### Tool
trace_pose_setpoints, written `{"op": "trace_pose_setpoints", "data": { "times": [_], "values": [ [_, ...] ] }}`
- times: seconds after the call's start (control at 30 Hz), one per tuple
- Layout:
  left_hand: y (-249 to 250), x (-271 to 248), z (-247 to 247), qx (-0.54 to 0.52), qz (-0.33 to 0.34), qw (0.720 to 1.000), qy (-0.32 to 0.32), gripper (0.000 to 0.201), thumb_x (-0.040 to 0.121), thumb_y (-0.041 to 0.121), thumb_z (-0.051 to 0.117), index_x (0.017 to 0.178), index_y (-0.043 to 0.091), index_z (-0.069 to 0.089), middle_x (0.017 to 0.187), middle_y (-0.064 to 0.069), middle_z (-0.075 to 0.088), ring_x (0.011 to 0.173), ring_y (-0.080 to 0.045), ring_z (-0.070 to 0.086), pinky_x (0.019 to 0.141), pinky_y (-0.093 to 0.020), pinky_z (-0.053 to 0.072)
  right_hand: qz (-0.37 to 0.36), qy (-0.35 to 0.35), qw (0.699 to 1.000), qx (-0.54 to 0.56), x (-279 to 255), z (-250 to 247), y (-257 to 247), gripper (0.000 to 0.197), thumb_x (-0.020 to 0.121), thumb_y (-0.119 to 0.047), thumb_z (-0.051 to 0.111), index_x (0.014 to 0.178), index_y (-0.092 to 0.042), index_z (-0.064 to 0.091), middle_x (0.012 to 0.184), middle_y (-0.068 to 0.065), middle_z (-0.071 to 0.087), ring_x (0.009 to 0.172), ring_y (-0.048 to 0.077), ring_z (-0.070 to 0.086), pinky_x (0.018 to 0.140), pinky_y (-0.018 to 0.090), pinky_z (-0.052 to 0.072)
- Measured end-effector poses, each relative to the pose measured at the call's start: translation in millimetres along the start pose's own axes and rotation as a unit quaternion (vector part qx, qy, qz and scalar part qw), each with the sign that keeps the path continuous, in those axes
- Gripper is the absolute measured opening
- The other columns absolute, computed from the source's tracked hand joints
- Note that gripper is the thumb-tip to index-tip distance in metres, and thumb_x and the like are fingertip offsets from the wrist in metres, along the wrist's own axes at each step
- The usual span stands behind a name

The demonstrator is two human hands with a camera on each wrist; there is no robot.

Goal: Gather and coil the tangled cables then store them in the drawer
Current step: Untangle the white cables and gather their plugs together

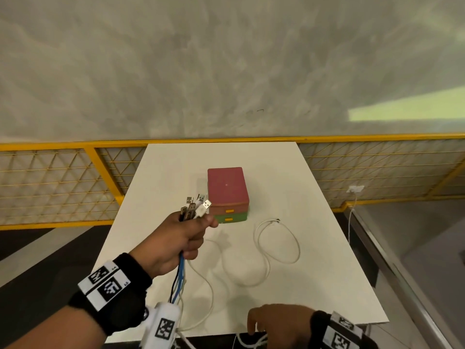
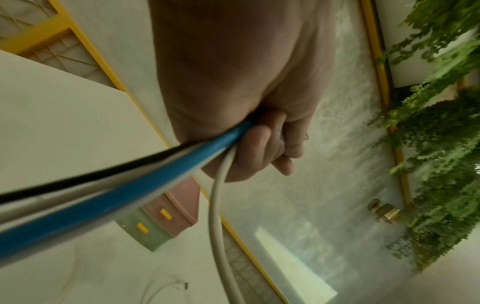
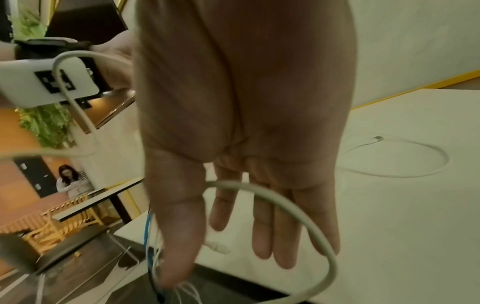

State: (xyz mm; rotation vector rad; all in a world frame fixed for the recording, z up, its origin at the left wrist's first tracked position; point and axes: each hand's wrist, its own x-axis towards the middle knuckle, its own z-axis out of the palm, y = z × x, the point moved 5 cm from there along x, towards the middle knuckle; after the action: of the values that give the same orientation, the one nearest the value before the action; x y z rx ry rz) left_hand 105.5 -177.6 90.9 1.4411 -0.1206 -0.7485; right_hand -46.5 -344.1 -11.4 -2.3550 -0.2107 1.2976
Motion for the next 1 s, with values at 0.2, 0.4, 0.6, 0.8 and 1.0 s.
{"op": "trace_pose_setpoints", "data": {
  "times": [0.2, 0.4, 0.6, 0.8, 1.0],
  "values": [
    [12, 7, 17, -0.027, 0.007, 1.0, -0.014, 0.021, 0.097, 0.02, 0.056, 0.087, 0.007, 0.07, 0.06, 0.001, 0.019, 0.045, -0.01, 0.017, 0.041, -0.021, 0.018, 0.004, 0.009, 0.961, 0.275, 19, -47, 25, 0.037, 0.078, -0.027, 0.068, 0.115, -0.021, 0.063, 0.101, -0.005, 0.068, 0.088, 0.011, 0.064, 0.066, 0.029, 0.05],
    [20, 14, 25, -0.066, 0.038, 0.997, 0.015, 0.027, 0.091, 0.027, 0.058, 0.084, 0.004, 0.07, 0.052, -0.002, 0.033, 0.039, -0.014, 0.034, 0.045, -0.024, 0.036, 0.11, 0.429, 0.856, 0.264, 78, -129, 117, 0.017, 0.076, -0.031, 0.054, 0.08, -0.025, 0.069, 0.098, -0.004, 0.072, 0.091, 0.016, 0.067, 0.075, 0.023, 0.052],
    [31, 18, 25, -0.07, 0.04, 0.996, 0.034, 0.041, 0.084, 0.041, 0.055, 0.068, 0.006, 0.068, 0.044, -0.008, 0.043, 0.053, -0.028, 0.067, 0.072, -0.049, 0.056, 0.216, 0.405, 0.873, 0.163, 119, -136, 126, 0.04, 0.089, -0.035, 0.059, 0.118, -0.007, 0.064, 0.121, 0.011, 0.067, 0.113, 0.028, 0.061, 0.092, 0.031, 0.046],
    [35, 21, 19, -0.088, 0.047, 0.995, 0.022, 0.041, 0.084, 0.039, 0.056, 0.063, 0.005, 0.068, 0.047, -0.011, 0.045, 0.058, -0.031, 0.068, 0.071, -0.05, 0.058, 0.246, 0.372, 0.886, 0.127, 132, -125, 121, 0.031, 0.089, -0.026, 0.052, 0.111, -0.007, 0.062, 0.109, 0.013, 0.068, 0.099, 0.031, 0.065, 0.074, 0.031, 0.048],
    [27, 29, 16, -0.088, 0.035, 0.995, 0.026, 0.04, 0.082, 0.04, 0.057, 0.074, 0.003, 0.07, 0.053, -0.009, 0.057, 0.067, -0.029, 0.071, 0.067, -0.044, 0.06, 0.266, 0.333, 0.896, 0.125, 112, -111, 120, 0.036, 0.086, -0.029, 0.048, 0.114, -0.011, 0.063, 0.116, 0.007, 0.068, 0.105, 0.027, 0.065, 0.086, 0.031, 0.05]
  ]
}}
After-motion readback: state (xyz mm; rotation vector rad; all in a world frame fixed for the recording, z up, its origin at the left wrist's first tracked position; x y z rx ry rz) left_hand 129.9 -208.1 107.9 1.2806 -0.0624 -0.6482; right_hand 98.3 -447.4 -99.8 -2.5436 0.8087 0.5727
